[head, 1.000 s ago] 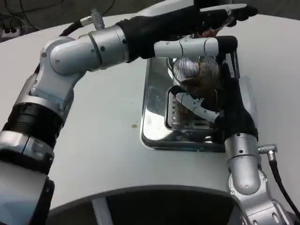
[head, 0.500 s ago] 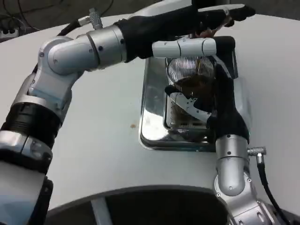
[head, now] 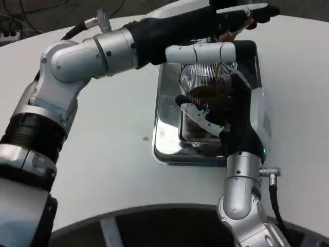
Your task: Grasp the cup under the faucet to collect the drink, then remove the cup.
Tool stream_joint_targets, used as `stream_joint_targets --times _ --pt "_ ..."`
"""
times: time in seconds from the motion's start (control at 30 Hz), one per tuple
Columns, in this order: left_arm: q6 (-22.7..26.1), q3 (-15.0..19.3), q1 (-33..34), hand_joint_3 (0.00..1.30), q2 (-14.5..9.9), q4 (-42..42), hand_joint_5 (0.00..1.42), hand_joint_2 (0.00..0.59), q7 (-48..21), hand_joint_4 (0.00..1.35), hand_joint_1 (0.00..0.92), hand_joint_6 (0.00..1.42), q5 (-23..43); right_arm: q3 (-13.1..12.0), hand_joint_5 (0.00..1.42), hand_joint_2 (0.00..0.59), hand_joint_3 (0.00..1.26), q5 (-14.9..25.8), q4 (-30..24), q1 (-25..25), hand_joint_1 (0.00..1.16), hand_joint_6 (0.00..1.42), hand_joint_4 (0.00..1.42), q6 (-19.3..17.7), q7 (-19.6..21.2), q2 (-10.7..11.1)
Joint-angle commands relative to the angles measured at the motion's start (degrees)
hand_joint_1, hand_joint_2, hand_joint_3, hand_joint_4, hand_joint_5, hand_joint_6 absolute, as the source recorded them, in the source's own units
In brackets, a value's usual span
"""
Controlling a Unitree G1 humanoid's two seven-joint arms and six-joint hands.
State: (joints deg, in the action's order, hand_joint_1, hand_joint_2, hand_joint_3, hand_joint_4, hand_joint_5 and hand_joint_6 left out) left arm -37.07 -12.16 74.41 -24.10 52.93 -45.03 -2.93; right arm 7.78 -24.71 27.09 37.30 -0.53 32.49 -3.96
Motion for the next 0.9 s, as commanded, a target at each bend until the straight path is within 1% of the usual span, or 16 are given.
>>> stream_joint_targets --times 0.03,0.07,0.2,0.4,0.67,0.87,0.9 --pt "-0.98 0.8 -3.0 0.02 -0.19 -0.04 0.08 0.101 -0.74 0.0 0.0 0.07 -0.57 0.55 0.57 0.276 0.41 -0.76 1.99 -1.73 0.94 0.54 0.5 2.69 1.13 -1.09" --pt "-1.34 1.25 -3.16 0.02 -0.09 -0.22 0.08 0.101 -0.5 0.0 0.0 0.07 -0.27 0.6 0.58 0.277 0.41 -0.98 1.96 -1.77 0.95 0.54 0.51 2.84 1.5 -1.17" --pt "-3.54 4.78 -4.18 0.0 0.98 -2.52 0.1 0.102 1.07 0.0 0.0 0.1 2.74 0.56 0.6 0.274 0.43 -1.38 1.67 -2.12 0.95 0.56 0.52 2.97 2.42 -1.16" --pt "-3.88 7.81 -3.98 0.01 1.91 -6.68 0.13 0.092 1.06 0.01 0.0 0.12 5.59 0.42 0.62 0.266 0.45 -1.97 0.45 -2.79 0.96 0.57 0.53 3.52 2.9 -1.23" --pt "-2.41 9.19 -4.33 0.02 2.09 -12.2 0.15 0.091 0.08 0.03 0.0 0.13 8.1 0.33 0.63 0.259 0.46 -2.34 -1.29 -3.63 0.97 0.6 0.55 4.16 3.1 -1.41" --pt "-0.82 10.02 -4.92 0.03 1.56 -16.1 0.16 0.091 -0.28 0.05 0.0 0.15 9.84 0.4 0.66 0.255 0.48 -2.8 -3.46 -4.64 0.97 0.63 0.57 5.05 3.08 -1.3" --pt "-0.56 10.11 -5.1 0.03 1.42 -16.92 0.17 0.091 -0.36 0.06 0.0 0.15 10.18 0.42 0.67 0.246 0.48 -2.84 -3.7 -4.77 0.97 0.64 0.57 5.17 3.07 -1.29"
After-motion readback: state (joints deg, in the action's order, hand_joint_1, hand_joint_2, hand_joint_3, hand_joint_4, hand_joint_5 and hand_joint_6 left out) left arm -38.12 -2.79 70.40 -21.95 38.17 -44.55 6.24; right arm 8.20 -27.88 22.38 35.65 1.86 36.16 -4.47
